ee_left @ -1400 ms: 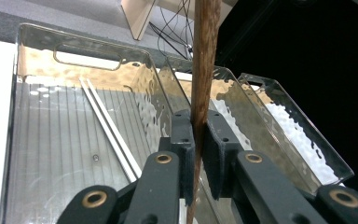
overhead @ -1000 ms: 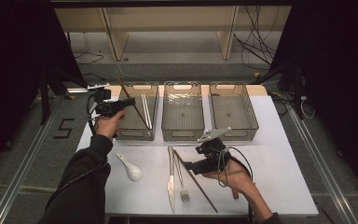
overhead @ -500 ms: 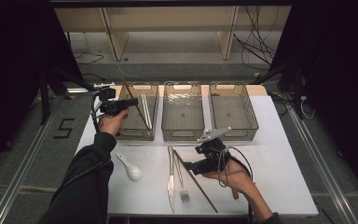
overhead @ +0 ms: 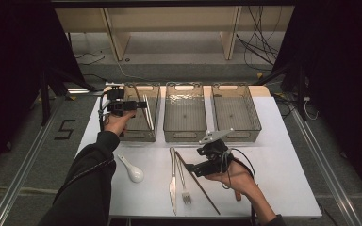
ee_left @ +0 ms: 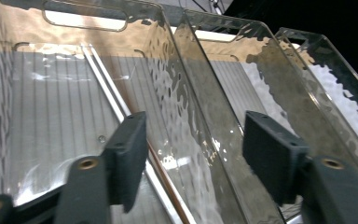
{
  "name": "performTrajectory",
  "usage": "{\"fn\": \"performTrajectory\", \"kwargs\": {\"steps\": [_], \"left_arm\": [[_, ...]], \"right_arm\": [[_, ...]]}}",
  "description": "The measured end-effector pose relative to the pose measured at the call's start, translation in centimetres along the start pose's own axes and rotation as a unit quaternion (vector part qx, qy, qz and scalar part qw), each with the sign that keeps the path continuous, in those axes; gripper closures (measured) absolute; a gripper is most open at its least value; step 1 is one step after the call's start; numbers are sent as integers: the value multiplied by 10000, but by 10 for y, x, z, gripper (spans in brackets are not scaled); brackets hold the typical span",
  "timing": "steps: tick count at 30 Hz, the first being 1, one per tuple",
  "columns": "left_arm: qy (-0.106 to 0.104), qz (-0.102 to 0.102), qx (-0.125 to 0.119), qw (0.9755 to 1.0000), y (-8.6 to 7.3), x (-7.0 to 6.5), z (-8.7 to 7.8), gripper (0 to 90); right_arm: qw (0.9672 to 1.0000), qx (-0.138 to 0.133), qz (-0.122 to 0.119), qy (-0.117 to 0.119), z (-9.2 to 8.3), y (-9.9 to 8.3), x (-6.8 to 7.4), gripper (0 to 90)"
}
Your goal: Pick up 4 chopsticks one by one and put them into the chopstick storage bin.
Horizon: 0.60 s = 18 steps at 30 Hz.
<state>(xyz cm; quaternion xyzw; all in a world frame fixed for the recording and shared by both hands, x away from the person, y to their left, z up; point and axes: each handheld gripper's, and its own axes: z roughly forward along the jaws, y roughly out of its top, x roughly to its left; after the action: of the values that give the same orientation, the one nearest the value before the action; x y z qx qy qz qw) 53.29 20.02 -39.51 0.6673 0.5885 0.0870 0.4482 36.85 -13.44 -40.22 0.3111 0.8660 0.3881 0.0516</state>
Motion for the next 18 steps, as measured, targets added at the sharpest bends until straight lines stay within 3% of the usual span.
{"fn": "performTrajectory", "kwargs": {"steps": [7, 13, 17, 18], "left_arm": [[-188, 83, -249, 9995, -2, -5, -16, 316], [-469, 148, -540, 9973, -11, -11, -36, 257], [-628, 293, -646, 9955, -21, -15, -51, 219], [-666, 314, -669, 9950, -24, -17, -54, 219]], "right_arm": [[9999, 92, 94, -52, 0, 0, -1, 253], [9992, 331, 132, -188, 0, 0, -2, 252], [9961, 776, 181, -379, 4, -3, -3, 252], [9961, 776, 181, -379, 4, -3, -3, 252]]}}
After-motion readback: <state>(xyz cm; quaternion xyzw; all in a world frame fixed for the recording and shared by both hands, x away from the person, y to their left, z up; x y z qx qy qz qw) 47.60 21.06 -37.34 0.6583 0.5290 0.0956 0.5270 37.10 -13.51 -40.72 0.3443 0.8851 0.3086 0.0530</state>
